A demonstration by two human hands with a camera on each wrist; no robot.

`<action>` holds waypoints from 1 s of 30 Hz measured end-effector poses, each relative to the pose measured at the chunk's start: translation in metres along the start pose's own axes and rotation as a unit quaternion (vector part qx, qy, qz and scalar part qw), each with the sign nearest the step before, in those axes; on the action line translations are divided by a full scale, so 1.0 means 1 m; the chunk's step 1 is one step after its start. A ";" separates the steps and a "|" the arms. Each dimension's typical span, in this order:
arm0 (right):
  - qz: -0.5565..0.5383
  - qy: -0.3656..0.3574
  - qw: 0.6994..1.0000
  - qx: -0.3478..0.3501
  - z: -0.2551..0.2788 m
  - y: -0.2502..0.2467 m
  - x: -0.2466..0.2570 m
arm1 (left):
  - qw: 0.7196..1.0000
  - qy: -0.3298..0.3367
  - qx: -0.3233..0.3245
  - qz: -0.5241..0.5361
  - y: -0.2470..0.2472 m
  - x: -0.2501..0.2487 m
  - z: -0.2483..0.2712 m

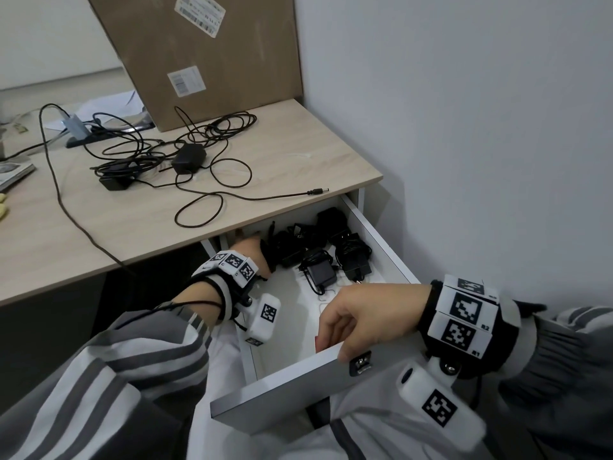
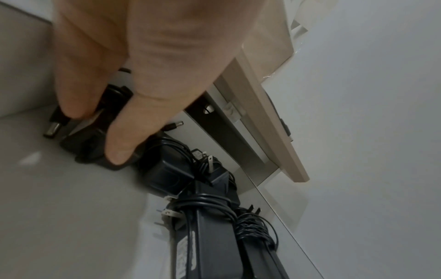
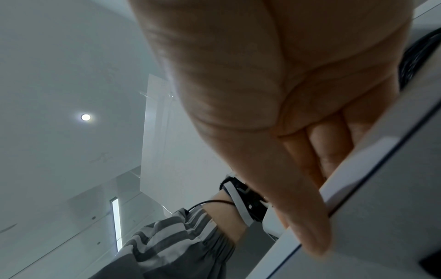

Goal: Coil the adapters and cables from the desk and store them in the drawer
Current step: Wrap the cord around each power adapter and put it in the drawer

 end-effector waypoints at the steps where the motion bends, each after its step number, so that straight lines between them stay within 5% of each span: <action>1: -0.002 0.000 1.000 0.000 0.000 0.000 0.000 | 1.000 0.006 0.004 -0.009 0.000 -0.001 0.000; 16: 0.000 0.006 1.000 0.003 -0.002 0.001 -0.001 | 0.998 0.033 -0.047 -0.006 -0.023 -0.001 0.017; 30: -0.005 0.004 1.000 -0.008 -0.003 -0.003 0.021 | 0.979 0.086 -0.104 0.153 -0.068 0.011 0.083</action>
Point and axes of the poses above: each hand's wrist, its own z-axis away from the middle knuckle, its own y-axis out of the palm, x = y × z, the point moved 9 cm from there along -z, towards the middle knuckle, and after that the axes turned 13 degrees about -z, right-handed, at the moved point
